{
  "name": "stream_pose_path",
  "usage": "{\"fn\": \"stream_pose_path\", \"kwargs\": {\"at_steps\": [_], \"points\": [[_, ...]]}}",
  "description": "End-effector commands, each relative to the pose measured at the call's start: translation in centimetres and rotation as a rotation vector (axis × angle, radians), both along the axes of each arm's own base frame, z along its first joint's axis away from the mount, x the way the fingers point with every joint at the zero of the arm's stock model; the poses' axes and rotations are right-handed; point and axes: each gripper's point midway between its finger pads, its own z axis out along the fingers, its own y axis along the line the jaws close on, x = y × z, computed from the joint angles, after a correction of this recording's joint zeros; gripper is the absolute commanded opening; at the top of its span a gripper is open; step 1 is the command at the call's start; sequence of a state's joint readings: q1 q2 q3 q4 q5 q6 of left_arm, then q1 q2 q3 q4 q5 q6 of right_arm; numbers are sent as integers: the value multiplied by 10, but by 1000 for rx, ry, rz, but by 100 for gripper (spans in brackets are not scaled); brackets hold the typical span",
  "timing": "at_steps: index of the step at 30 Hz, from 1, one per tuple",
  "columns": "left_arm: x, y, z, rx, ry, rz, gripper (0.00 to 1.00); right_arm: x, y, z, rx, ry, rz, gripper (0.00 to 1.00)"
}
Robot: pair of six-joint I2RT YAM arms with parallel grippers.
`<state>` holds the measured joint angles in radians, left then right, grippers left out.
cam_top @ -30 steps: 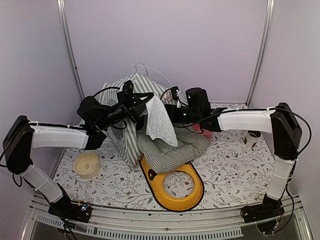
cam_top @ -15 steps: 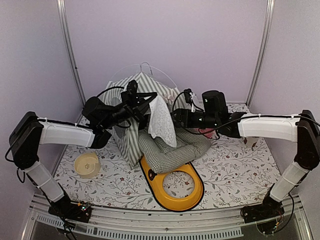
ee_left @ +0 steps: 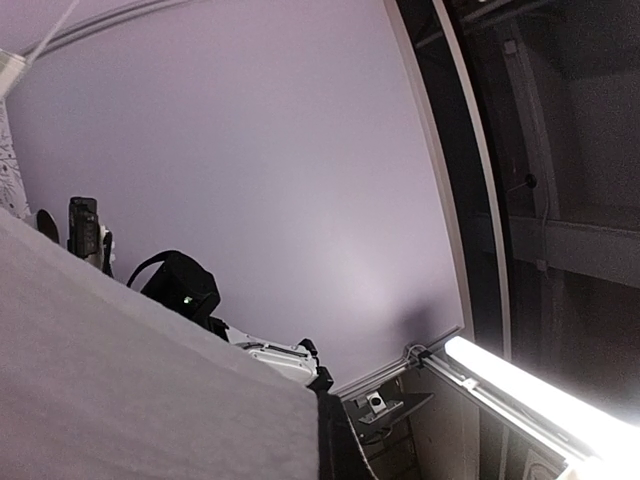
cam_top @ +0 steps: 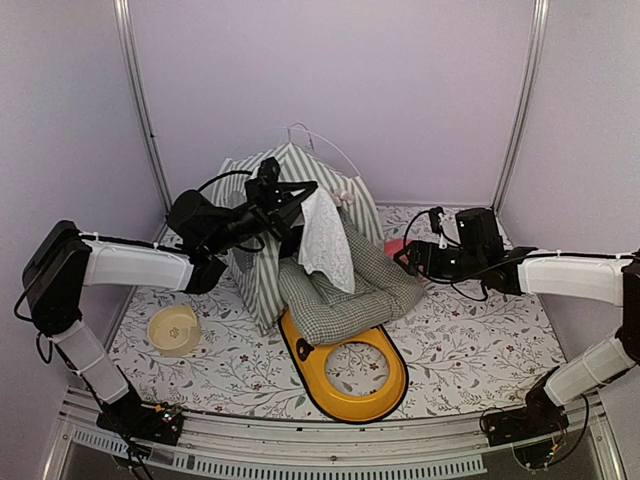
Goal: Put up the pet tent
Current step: Place the cushion in the tent.
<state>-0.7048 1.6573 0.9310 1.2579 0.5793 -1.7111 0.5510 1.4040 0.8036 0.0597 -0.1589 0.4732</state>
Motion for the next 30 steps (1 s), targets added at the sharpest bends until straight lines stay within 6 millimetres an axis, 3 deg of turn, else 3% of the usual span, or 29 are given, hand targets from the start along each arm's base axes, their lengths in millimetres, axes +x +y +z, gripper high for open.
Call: {"fn": "stream_pose_path", "kwargs": {"at_steps": [1, 5, 10, 15, 17, 19, 22, 24, 30], "points": [[-7, -3, 12, -16, -38, -44, 0, -7, -25, -26, -15, 38, -43, 95], [-7, -5, 11, -7, -38, -55, 0, -7, -25, -52, 14, 68, -4, 96], [-5, -6, 7, 6, -30, -51, 0, -4, -5, -60, 77, 68, 78, 91], [-3, -7, 1, 22, -23, -42, 0, 2, 1, -67, 91, 86, 93, 84], [-1, -9, -2, 31, -20, -38, 0, 4, 4, -66, 95, 86, 101, 76], [1, -10, -4, 32, -16, -32, 0, 8, 9, -63, 103, 87, 113, 52], [1, -11, -4, 37, -2, -21, 0, 17, 19, -47, 93, 90, 139, 13], [0, -13, -5, 56, -3, -19, 0, 21, 25, -31, 94, 72, 155, 0], [1, -13, -10, 65, -6, -14, 0, 19, 53, 31, 176, -4, 226, 0]]}}
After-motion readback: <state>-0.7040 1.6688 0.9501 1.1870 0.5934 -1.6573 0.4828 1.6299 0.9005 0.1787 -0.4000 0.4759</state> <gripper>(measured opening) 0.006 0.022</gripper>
